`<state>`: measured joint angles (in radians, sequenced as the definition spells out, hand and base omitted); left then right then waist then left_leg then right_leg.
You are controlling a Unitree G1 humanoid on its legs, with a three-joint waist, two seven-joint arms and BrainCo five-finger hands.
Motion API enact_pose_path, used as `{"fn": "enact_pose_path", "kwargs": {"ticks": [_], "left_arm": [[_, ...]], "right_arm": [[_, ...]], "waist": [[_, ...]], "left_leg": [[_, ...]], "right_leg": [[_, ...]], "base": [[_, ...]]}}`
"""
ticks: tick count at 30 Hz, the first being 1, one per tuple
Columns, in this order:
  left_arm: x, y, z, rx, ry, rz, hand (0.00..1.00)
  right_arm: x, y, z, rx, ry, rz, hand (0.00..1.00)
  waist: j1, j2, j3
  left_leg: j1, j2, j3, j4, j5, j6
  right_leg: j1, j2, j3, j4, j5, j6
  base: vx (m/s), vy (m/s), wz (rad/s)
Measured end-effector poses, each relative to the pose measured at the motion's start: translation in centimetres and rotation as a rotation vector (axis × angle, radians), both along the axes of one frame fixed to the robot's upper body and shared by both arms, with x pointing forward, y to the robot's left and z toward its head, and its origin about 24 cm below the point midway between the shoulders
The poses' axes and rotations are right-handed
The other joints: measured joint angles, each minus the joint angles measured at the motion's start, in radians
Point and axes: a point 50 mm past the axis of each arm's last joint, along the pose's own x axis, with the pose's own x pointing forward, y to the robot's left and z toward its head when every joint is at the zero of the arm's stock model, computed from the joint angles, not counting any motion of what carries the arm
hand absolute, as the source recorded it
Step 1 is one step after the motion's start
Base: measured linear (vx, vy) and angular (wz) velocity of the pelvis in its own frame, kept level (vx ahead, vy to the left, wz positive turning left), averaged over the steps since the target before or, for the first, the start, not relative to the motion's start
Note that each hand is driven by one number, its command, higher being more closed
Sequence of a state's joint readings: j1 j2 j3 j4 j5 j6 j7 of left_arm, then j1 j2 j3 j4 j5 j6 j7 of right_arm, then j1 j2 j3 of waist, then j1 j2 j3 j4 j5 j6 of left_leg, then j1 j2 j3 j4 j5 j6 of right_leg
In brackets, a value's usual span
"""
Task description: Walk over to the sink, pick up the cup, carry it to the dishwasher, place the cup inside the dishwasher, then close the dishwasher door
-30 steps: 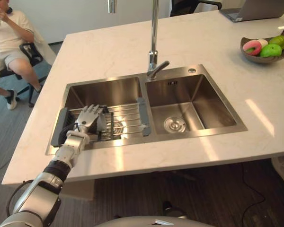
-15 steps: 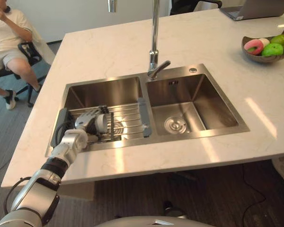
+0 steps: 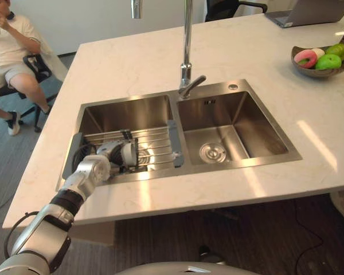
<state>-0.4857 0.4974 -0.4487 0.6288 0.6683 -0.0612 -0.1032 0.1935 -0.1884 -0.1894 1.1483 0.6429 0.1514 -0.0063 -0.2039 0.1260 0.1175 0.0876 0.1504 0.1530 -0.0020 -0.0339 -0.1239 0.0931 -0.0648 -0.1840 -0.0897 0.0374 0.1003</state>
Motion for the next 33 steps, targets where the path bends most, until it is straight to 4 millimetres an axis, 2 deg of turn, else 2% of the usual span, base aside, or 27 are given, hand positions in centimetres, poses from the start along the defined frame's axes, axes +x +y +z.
{"fn": "enact_pose_path", "kwargs": {"ticks": [7,13,16,18,19,21,22,23,26,29,33], "left_arm": [[-0.8,-1.7,0.2,-0.052,-0.034,-0.089,1.0],[-2.7,-1.2,1.1,-0.356,-0.305,0.044,1.0],[-3.0,0.9,4.8,-0.565,-0.59,0.194,1.0],[-3.4,3.3,9.6,-0.768,-0.875,0.293,1.0],[-3.7,3.9,10.8,-0.821,-0.952,0.314,1.0],[-5.2,6.1,14.8,-1.014,-1.21,0.352,1.0],[-5.6,6.5,15.5,-1.058,-1.258,0.356,1.0],[-6.6,7.0,16.6,-1.203,-1.356,0.368,1.0],[-7.5,7.0,17.1,-1.444,-1.405,0.38,1.0],[-8.0,7.7,16.4,-1.623,-1.398,0.46,1.0],[-8.6,8.6,14.7,-1.71,-1.365,0.567,1.0]], "right_arm": [[0.0,0.0,0.0,-0.004,-0.004,-0.007,0.0],[0.1,0.1,0.0,0.017,-0.02,-0.068,0.0],[0.1,0.6,-0.1,0.04,-0.034,-0.11,0.0],[-0.2,0.3,0.0,0.039,-0.047,-0.159,0.0],[-0.2,0.2,0.0,0.037,-0.051,-0.171,0.0],[0.0,-0.2,0.1,0.038,-0.086,-0.21,0.0],[0.1,-0.2,0.1,0.041,-0.098,-0.215,0.0],[0.0,-0.2,0.2,0.043,-0.116,-0.234,0.0],[-0.3,0.0,0.1,0.05,-0.117,-0.242,0.0],[-0.2,0.6,0.1,0.073,-0.141,-0.25,0.0],[-0.9,0.7,0.1,0.066,-0.124,-0.224,0.0]], "waist": [[0.0,0.002,-0.002],[0.012,0.005,-0.003],[0.039,-0.015,0.006],[0.066,-0.018,0.005],[0.071,-0.017,0.005],[0.094,-0.014,0.002],[0.098,-0.014,0.0],[0.119,-0.011,-0.01],[0.153,-0.006,-0.029],[0.171,-0.008,-0.05],[0.18,-0.005,-0.077]], "left_leg": [[0.0,0.0,-0.007,0.0,0.0,0.0],[0.0,0.001,-0.014,0.0,0.0,0.0],[-0.002,0.004,-0.015,0.0,0.003,-0.002],[-0.003,-0.001,-0.02,0.0,0.006,0.001],[-0.003,-0.003,-0.022,0.0,0.007,0.002],[-0.003,-0.011,-0.031,0.0,0.015,0.008],[-0.004,-0.013,-0.035,0.0,0.02,0.01],[-0.009,-0.017,-0.041,0.0,0.028,0.016],[-0.016,-0.029,-0.046,0.0,0.045,0.025],[-0.018,-0.032,-0.043,-0.007,0.065,0.03],[-0.023,-0.032,-0.041,-0.017,0.063,0.036]], "right_leg": [[0.004,-0.001,-0.016,0.0,0.0,0.0],[0.008,-0.001,-0.022,0.0,-0.002,-0.001],[0.008,-0.002,-0.024,0.0,-0.001,-0.004],[0.011,-0.003,-0.04,0.0,-0.001,-0.004],[0.013,-0.004,-0.046,0.0,-0.001,-0.004],[0.019,-0.011,-0.056,0.0,0.001,-0.002],[0.019,-0.018,-0.057,0.0,0.001,-0.002],[0.018,-0.028,-0.065,0.0,0.0,-0.002],[0.023,-0.04,-0.082,0.0,-0.012,-0.006],[0.027,-0.051,-0.125,0.0,-0.01,-0.009],[0.028,-0.054,-0.161,0.0,0.002,-0.011]], "base": [[0.0,0.0,0.02],[0.0,0.0,0.02],[0.0,0.0,0.01],[0.0,-0.001,0.08],[0.0,0.004,0.12],[-0.02,0.013,0.13],[-0.05,0.029,0.13],[-0.05,0.028,0.14],[-0.07,0.019,0.2],[-0.1,0.005,0.09],[-0.09,0.015,0.09]]}}
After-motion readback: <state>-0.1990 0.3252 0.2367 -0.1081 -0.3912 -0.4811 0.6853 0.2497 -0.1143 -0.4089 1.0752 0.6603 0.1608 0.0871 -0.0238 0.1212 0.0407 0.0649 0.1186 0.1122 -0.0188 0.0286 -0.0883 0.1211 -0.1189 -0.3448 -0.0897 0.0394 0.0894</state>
